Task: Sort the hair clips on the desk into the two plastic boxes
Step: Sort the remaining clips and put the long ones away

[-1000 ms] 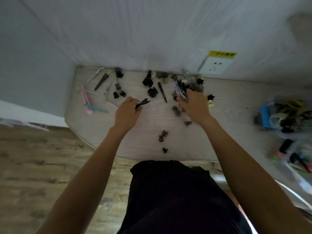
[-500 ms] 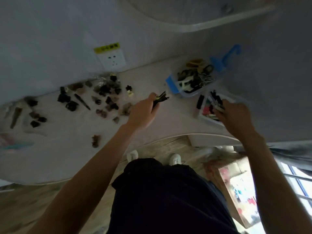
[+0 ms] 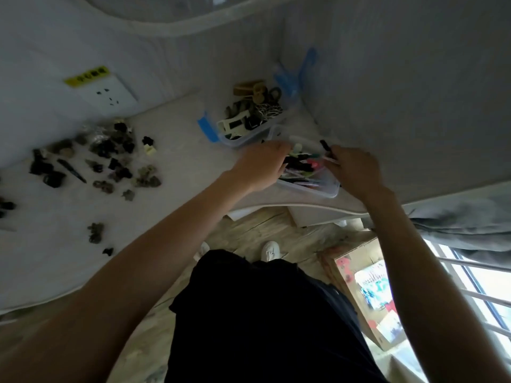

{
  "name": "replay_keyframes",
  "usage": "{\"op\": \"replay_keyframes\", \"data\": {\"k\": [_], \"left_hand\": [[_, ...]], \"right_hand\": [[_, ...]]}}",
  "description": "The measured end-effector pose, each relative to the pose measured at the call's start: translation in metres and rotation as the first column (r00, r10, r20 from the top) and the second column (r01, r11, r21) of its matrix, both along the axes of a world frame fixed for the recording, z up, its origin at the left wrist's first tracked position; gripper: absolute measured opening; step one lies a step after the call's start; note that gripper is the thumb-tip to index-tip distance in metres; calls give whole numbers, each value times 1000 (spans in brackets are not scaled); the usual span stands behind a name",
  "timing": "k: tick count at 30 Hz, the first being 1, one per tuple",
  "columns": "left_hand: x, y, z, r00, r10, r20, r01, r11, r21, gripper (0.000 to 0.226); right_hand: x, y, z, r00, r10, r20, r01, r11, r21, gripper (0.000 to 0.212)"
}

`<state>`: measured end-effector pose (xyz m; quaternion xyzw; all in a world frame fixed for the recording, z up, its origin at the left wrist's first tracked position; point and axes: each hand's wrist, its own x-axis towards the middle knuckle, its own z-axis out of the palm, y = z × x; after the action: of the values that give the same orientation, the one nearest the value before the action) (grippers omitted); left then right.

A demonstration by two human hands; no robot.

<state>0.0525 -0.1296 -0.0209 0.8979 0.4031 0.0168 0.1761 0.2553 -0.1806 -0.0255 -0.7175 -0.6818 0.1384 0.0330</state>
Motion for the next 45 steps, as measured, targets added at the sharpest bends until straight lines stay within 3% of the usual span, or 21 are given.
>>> {"op": "replay_keyframes", "data": {"k": [5, 9, 14, 16, 20, 23, 26, 28, 31, 35, 38, 41, 45], "left_hand": [[42, 7, -27, 969, -215, -121, 209, 976, -63, 40], [32, 12, -32, 994, -105, -33, 97, 977, -191, 47], [0, 11, -33, 999, -41, 33, 40, 999, 26, 26], [-6, 11, -37, 997, -19, 77, 10, 993, 114, 25], [-1, 11, -39, 993, -9, 117, -7, 990, 138, 37], [14, 14, -40, 995, -94, 29, 93, 995, 37, 50], [27, 19, -34, 966, -172, -195, 177, 984, 11, 52], [31, 23, -28, 941, -179, -288, 222, 967, 124, 40], [27, 27, -24, 951, -158, -267, 216, 956, 201, 31], [10, 25, -27, 990, -97, -106, 112, 983, 146, 33], [-2, 14, -28, 995, -100, 2, 98, 983, 157, 27], [-9, 2, -32, 991, -114, -69, 122, 984, 132, 30], [-12, -3, -34, 977, -121, -173, 134, 989, 67, 34]], "right_hand": [[3, 8, 12, 999, -39, -10, 40, 999, 11, 31], [-18, 22, -3, 995, -7, -98, 4, 999, -37, 35], [-31, 30, -28, 977, 30, -209, -59, 990, -132, 37], [-30, 27, -30, 974, 67, -215, -99, 985, -142, 45], [-23, 12, -30, 982, 68, -179, -80, 995, -60, 50], [-23, 0, -32, 991, 5, -133, -15, 997, -73, 46], [-29, 0, -33, 972, 24, -233, -48, 994, -97, 43], [-27, 4, -34, 986, 36, -164, -50, 996, -79, 34], [-17, 9, -32, 997, 43, 66, -34, 992, -119, 30], [-11, 2, -26, 1000, 11, -20, -13, 998, -66, 27], [-21, 1, -28, 973, 201, -116, -204, 979, -18, 29], [-30, 3, -38, 915, 398, -58, -400, 916, -23, 30], [-32, 4, -35, 953, 303, -31, -304, 952, -44, 33]]}}
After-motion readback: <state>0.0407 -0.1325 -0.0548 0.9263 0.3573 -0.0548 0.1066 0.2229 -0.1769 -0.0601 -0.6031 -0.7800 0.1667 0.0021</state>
